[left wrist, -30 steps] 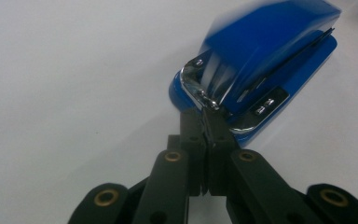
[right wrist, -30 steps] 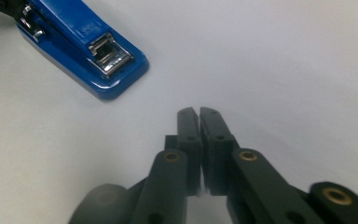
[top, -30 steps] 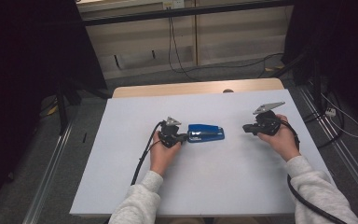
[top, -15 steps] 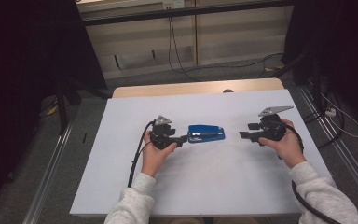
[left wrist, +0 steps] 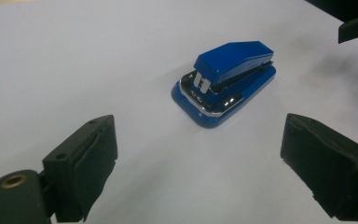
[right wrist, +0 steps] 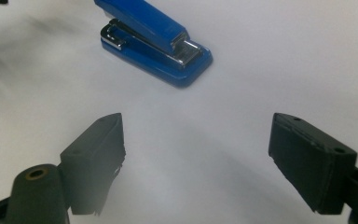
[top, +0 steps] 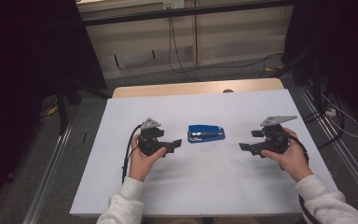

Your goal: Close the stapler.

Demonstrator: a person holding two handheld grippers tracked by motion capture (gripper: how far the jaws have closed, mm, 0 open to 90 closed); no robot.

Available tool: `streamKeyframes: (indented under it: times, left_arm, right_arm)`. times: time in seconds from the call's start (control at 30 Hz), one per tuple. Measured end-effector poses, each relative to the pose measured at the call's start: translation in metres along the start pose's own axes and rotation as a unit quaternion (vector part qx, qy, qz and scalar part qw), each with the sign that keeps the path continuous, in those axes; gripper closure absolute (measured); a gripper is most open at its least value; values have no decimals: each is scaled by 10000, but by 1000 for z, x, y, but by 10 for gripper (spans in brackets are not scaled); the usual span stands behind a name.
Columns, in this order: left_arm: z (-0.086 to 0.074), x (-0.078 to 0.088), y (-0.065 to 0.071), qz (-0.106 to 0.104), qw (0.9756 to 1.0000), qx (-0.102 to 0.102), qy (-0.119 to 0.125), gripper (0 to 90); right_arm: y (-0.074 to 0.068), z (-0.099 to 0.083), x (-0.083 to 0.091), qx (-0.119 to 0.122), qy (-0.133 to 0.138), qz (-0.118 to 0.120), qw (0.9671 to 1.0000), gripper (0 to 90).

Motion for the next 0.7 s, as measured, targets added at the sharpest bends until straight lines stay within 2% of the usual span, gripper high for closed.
streamKeyframes:
  times: [0.1,0.3,0.47,0.7]
  left_arm:
    - [-1,7,-3,-21,10000,-12,88,95]
    - [-5,16,-8,-17,9999,-33,104,87]
    - [-9,25,-13,25,9998,-13,179,81]
    - [-15,38,-23,97,9996,65,252,81]
  right_arm:
    - [-4,-2,3,7,32,25,10000,170]
    - [-5,-6,13,0,93,-14,10000,168]
    - [-6,-11,21,-58,115,-54,9999,166]
    - [-11,-16,29,-14,130,-66,9999,168]
Point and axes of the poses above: each handheld gripper's, and its own axes: x roughly backward along the jaws, z roughly out of its top, y roughly to its right, the point moved 4 cm from there along -x, roughly forward along the jaws, and after that the axes turned 15 degrees about z, right-handed, at the moved point
